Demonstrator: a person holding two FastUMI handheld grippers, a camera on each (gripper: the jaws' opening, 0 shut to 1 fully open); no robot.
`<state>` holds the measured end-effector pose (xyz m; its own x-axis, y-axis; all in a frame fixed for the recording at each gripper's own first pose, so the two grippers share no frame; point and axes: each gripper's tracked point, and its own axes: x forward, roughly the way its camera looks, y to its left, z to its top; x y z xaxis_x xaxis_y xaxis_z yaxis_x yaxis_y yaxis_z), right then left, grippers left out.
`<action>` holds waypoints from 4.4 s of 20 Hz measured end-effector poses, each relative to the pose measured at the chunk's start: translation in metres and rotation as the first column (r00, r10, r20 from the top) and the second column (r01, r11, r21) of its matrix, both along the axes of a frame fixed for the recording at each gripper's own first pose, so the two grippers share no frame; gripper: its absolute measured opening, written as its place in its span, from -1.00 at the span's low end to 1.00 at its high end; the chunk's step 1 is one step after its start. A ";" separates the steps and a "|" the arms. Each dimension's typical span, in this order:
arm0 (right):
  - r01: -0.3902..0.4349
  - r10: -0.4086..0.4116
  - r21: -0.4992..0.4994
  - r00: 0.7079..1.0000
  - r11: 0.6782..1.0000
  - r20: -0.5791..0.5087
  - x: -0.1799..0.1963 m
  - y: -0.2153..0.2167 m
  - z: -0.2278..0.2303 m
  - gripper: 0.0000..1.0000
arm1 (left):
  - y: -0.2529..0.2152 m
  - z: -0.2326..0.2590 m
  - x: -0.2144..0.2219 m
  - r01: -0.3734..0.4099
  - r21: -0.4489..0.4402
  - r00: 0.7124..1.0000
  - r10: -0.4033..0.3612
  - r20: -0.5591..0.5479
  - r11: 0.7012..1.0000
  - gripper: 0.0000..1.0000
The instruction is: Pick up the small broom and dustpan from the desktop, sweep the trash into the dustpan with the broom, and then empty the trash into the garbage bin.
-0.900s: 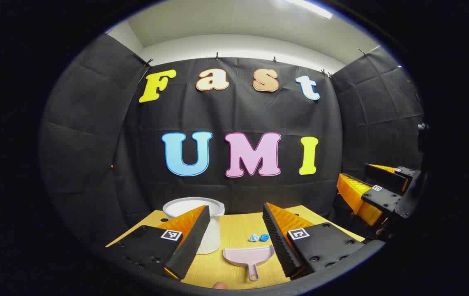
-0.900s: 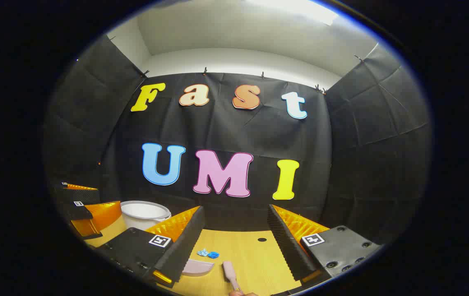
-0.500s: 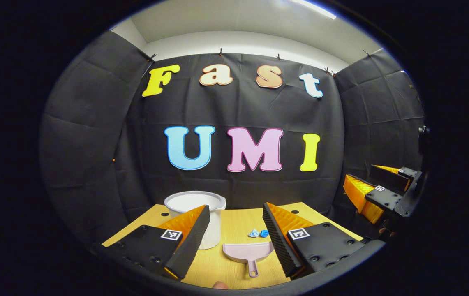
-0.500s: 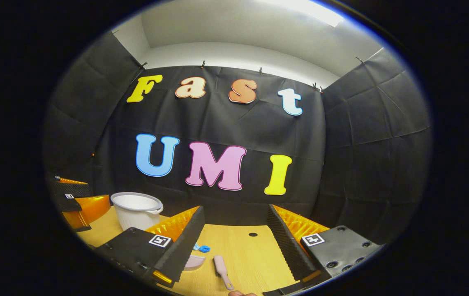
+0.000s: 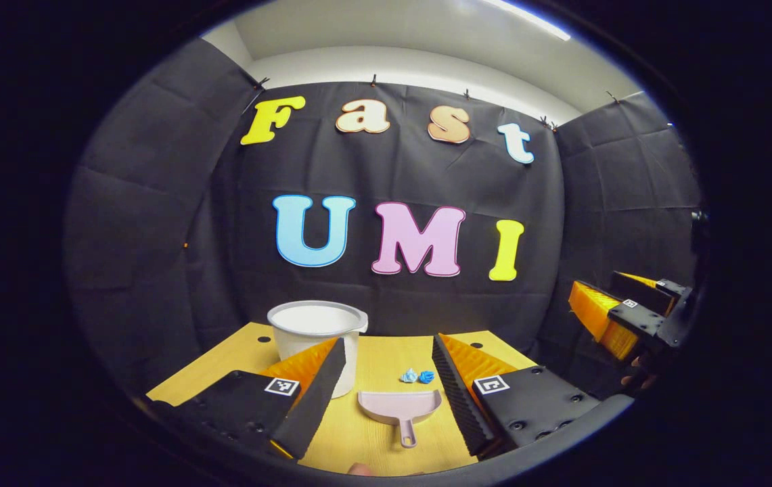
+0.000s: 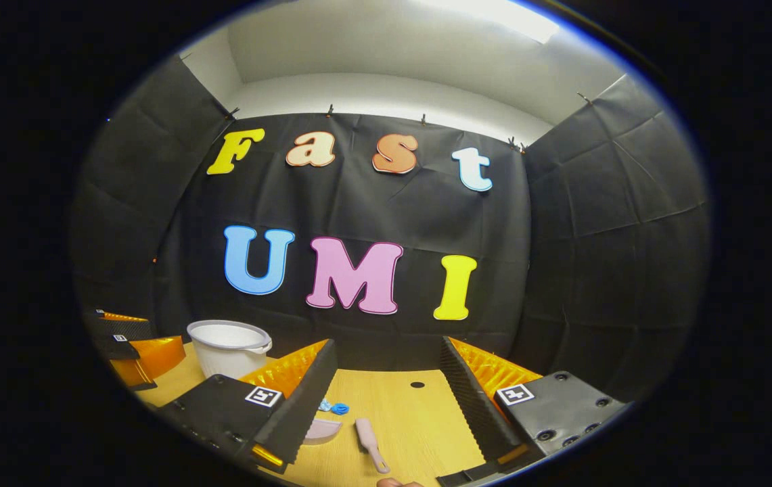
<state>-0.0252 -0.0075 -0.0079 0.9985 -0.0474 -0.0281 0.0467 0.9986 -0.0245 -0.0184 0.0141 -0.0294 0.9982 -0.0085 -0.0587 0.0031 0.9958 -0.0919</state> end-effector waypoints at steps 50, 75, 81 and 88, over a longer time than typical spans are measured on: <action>-0.413 0.410 -0.091 0.911 0.906 -0.048 0.141 -0.013 -0.115 0.99 | -0.071 -0.243 0.136 0.008 -0.011 0.560 -0.014 -0.829 1.000 0.58; -0.211 0.297 0.211 0.733 0.954 -0.611 0.137 -0.039 -0.259 1.00 | -0.063 -0.292 0.166 0.119 -0.034 0.197 -0.057 -0.979 0.992 -0.39; -0.132 0.249 0.212 0.460 0.968 -0.852 0.089 -0.010 -0.329 0.99 | -0.048 -0.287 0.148 0.170 -0.139 0.254 -0.180 -0.950 0.976 -0.40; -0.084 0.093 0.082 0.136 0.993 -0.986 0.051 -0.008 -0.396 0.98 | -0.029 -0.298 0.125 0.264 -0.168 0.312 -0.249 -0.917 0.950 -0.41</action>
